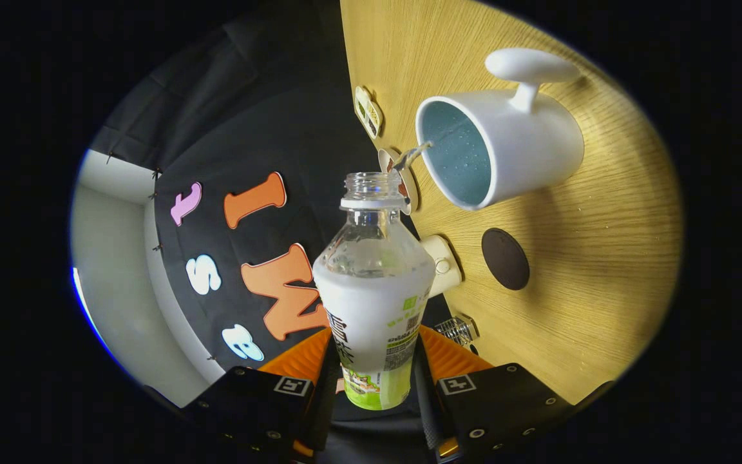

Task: Take the bottle from table, then pour the juice into the cup, finally place the bottle on the coaster

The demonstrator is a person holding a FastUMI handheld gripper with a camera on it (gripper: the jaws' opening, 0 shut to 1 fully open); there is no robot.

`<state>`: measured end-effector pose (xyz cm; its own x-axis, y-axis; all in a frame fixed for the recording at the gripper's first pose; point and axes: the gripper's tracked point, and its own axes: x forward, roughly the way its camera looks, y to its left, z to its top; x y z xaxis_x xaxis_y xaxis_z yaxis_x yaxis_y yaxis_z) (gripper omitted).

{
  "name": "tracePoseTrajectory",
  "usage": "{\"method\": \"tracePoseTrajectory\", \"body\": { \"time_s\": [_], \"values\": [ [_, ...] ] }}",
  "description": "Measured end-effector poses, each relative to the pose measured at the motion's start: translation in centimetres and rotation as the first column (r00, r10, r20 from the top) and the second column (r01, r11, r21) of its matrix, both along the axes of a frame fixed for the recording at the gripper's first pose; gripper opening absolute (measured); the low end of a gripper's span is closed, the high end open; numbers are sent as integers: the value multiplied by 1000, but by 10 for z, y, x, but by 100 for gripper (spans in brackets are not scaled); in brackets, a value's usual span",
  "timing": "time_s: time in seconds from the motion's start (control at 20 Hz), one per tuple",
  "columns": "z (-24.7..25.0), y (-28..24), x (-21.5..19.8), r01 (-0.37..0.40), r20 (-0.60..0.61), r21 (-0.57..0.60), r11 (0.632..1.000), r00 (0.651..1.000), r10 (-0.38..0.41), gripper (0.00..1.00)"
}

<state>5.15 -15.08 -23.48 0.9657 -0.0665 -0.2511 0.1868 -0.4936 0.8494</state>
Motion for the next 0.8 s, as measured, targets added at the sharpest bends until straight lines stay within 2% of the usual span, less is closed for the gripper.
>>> {"method": "tracePoseTrajectory", "body": {
  "time_s": [0.8],
  "values": [
    [9, -10, 4, 34, 12, 88, 996, 999, -35, 58]
  ]
}}
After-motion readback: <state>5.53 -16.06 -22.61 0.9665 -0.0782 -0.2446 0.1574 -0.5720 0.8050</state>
